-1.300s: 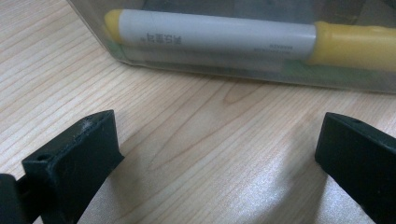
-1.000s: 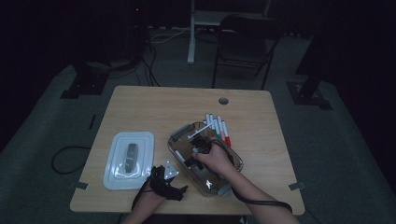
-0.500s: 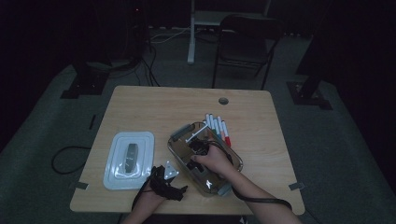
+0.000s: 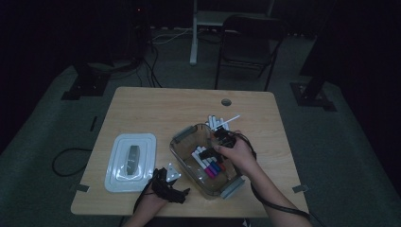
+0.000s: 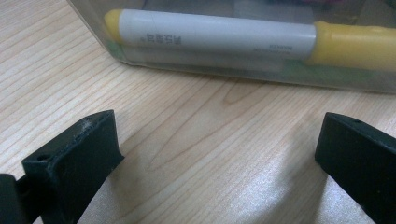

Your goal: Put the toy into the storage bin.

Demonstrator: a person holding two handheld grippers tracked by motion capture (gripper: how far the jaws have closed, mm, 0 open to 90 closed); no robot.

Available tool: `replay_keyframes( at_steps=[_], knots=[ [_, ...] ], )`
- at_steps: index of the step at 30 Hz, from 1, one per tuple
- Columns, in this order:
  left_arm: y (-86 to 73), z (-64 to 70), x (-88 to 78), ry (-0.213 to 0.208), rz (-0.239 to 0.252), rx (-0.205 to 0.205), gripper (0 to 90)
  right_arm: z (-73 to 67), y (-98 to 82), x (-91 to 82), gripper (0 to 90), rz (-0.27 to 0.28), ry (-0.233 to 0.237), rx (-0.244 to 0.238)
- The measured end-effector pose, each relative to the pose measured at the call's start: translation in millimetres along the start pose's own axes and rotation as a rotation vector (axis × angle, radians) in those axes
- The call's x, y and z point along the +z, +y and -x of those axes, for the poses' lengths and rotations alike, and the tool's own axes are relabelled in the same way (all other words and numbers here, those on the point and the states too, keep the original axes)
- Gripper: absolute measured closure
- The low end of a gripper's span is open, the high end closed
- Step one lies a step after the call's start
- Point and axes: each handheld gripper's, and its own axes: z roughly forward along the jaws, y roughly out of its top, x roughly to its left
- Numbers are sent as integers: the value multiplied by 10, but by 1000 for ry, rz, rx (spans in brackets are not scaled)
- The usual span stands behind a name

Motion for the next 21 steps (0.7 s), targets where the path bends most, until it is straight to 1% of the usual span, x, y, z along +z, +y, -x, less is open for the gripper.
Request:
replay_keyframes(
  at_steps=[2, 3, 4, 5, 6, 7, 8, 9, 10, 11, 13, 14, 15, 16, 17, 18, 19, 20, 21],
  knots=[
    [0, 0, 0, 0, 0, 0, 4, 46, -28, -136, 676, 37, 5, 14],
    [0, 0, 0, 0, 0, 0, 4, 84, -48, -231, 675, 59, -1, 19],
    [0, 0, 0, 0, 0, 0, 4, 110, -61, -289, 675, 72, -7, 21],
    [0, 0, 0, 0, 0, 0, 5, 146, -77, -365, 675, 92, -12, 33],
    [0, 0, 1, 1, 1, 0, 4, 226, -113, -512, 673, 126, -19, 48],
    [0, 0, 1, 1, 1, 0, 4, 226, -113, -512, 673, 126, -19, 48],
    [0, 0, 1, 1, 1, 0, 4, 264, -132, -579, 670, 151, -22, 54],
    [0, 0, 1, 1, 1, 0, 5, 311, -158, -657, 670, 166, -33, 67],
    [0, 0, 1, 0, 1, 0, 4, 342, -175, -700, 669, 178, -38, 74],
    [-1, 0, 2, 1, 2, 0, 4, 404, -210, -762, 669, 194, -56, 87],
    [0, 0, 2, 1, 2, 0, 4, 469, -244, -807, 664, 206, -65, 104],
    [-1, 0, 2, 1, 2, 0, 4, 570, -285, -840, 665, 211, -85, 128],
    [-1, 0, 2, 1, 2, 0, 4, 570, -285, -840, 665, 211, -85, 128],
    [-1, 0, 3, 2, 3, 0, 4, 680, -318, -842, 666, 216, -105, 153],
    [-1, 0, 3, 2, 3, 0, 4, 680, -318, -842, 666, 216, -105, 153],
    [-1, 0, 2, 1, 2, 0, 4, 798, -338, -818, 667, 217, -143, 169],
    [-1, 0, 2, 1, 2, 0, 4, 798, -338, -818, 667, 217, -143, 169],
    [-1, 0, 2, 2, 2, 0, 4, 929, -354, -770, 678, 217, -147, 204],
    [-1, 1, 3, 1, 3, -1, 4, 929, -354, -770, 678, 217, -147, 204]
  ],
)
